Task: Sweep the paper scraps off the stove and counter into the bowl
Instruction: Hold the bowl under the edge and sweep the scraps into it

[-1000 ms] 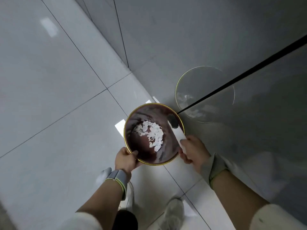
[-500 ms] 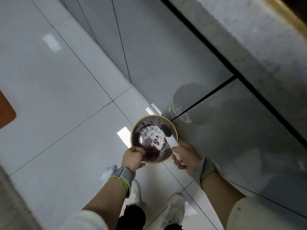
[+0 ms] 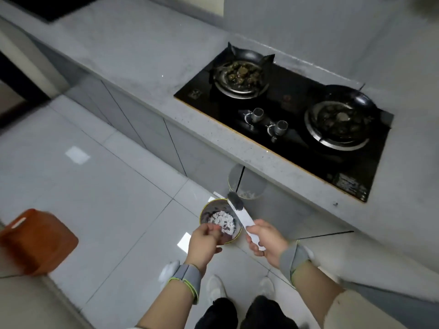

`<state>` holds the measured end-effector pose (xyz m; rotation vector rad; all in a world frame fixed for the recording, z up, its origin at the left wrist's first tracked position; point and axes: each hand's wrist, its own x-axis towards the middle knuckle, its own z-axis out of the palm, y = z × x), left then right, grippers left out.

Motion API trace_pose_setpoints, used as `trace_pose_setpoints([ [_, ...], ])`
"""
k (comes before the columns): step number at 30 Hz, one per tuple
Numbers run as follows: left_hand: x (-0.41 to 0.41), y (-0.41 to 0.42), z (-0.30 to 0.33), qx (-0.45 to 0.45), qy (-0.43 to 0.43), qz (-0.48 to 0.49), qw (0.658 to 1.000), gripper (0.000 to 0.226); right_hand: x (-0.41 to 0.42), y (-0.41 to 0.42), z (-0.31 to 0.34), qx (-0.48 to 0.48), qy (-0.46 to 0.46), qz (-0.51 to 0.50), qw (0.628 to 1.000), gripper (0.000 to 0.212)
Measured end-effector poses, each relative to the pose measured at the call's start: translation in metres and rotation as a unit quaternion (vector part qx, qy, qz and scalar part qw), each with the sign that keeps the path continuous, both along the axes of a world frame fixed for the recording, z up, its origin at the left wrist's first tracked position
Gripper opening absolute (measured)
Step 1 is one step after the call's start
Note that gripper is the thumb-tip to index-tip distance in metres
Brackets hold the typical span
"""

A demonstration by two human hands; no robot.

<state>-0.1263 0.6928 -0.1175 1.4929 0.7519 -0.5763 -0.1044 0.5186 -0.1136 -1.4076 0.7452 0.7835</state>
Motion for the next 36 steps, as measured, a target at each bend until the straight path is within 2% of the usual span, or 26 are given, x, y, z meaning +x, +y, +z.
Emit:
trace_pose_setpoints([
  [5, -0.004, -0.030, 0.048, -0.004, -0.042, -0.057, 0.997, 0.012, -0.041, -0.035, 0.044, 0.005, -0.044, -0.048, 0.998, 0.008],
  [11, 0.017, -0.068, 0.063, 0.000, -0.077, -0.111, 0.991, 0.013, -0.053, -0.076, 0.051, -0.007, -0.075, -0.108, 0.991, 0.016],
  [16, 0.040, -0.125, 0.073, 0.014, -0.113, -0.169, 0.979, 0.013, -0.043, -0.146, 0.058, -0.069, -0.107, -0.152, 0.980, 0.021],
  [20, 0.061, -0.197, 0.078, 0.005, -0.122, -0.196, 0.973, 0.016, -0.037, -0.230, 0.059, -0.118, -0.132, -0.232, 0.956, 0.025],
  [25, 0.077, -0.328, 0.078, 0.012, -0.121, -0.260, 0.958, 0.019, -0.051, -0.361, 0.054, -0.152, -0.128, -0.324, 0.925, 0.024],
  [30, 0.084, -0.464, 0.074, 0.016, -0.112, -0.337, 0.935, 0.015, -0.070, -0.506, 0.043, -0.210, -0.092, -0.377, 0.898, 0.018],
  [33, 0.077, -0.525, 0.069, 0.027, -0.090, -0.379, 0.921, 0.009, -0.084, -0.591, 0.036, -0.233, -0.028, -0.406, 0.883, 0.019],
  [35, 0.074, -0.557, 0.066, 0.053, -0.089, -0.408, 0.907, 0.012, -0.090, -0.641, 0.030, -0.266, -0.014, -0.430, 0.863, 0.006],
  [36, 0.075, -0.569, 0.066, 0.065, -0.089, -0.420, 0.901, 0.016, -0.092, -0.660, 0.025, -0.307, -0.008, -0.429, 0.850, 0.014],
])
